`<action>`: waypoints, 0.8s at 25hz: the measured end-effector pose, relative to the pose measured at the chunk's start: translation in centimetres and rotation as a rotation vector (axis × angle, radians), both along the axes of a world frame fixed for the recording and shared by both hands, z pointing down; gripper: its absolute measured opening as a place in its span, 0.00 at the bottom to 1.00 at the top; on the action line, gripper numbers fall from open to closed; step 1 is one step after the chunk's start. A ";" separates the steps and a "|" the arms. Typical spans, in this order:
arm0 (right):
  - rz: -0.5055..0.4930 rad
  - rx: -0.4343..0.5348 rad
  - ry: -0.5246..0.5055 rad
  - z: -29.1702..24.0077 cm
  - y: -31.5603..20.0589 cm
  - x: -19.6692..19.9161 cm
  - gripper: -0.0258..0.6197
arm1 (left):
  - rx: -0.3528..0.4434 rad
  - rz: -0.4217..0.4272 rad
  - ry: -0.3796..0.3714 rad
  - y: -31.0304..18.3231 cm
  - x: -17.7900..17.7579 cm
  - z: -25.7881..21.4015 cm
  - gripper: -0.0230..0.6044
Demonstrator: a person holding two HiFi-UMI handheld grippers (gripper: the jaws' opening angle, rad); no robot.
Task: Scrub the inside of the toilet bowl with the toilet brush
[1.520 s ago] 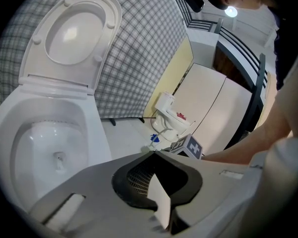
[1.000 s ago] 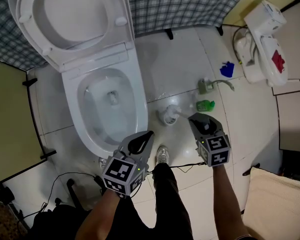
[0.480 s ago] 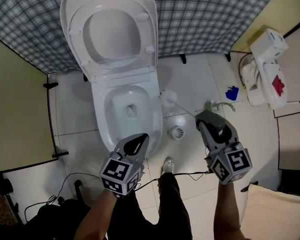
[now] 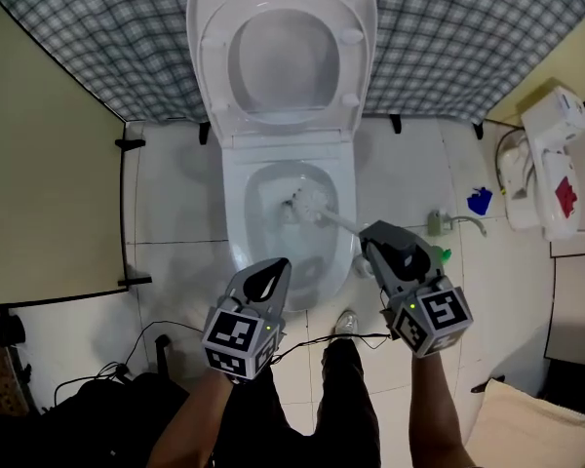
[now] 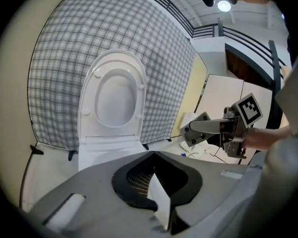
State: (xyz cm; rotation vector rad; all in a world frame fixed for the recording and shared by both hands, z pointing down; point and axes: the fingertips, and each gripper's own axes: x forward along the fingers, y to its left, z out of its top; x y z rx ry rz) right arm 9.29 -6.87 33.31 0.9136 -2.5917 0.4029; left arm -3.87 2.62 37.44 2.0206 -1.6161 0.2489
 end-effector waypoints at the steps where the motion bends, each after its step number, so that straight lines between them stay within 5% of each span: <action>1: -0.005 -0.015 0.007 0.9 0.4 -0.6 0.38 | -0.008 -0.004 0.006 0.4 -0.4 0.5 0.05; 12: -0.031 -0.137 0.117 12.4 1.7 -4.8 0.38 | -0.089 -0.064 0.077 1.8 -3.2 8.1 0.05; 20: -0.004 -0.135 0.104 16.4 -0.8 -7.6 0.38 | -0.125 -0.034 0.074 -0.5 -3.4 11.7 0.05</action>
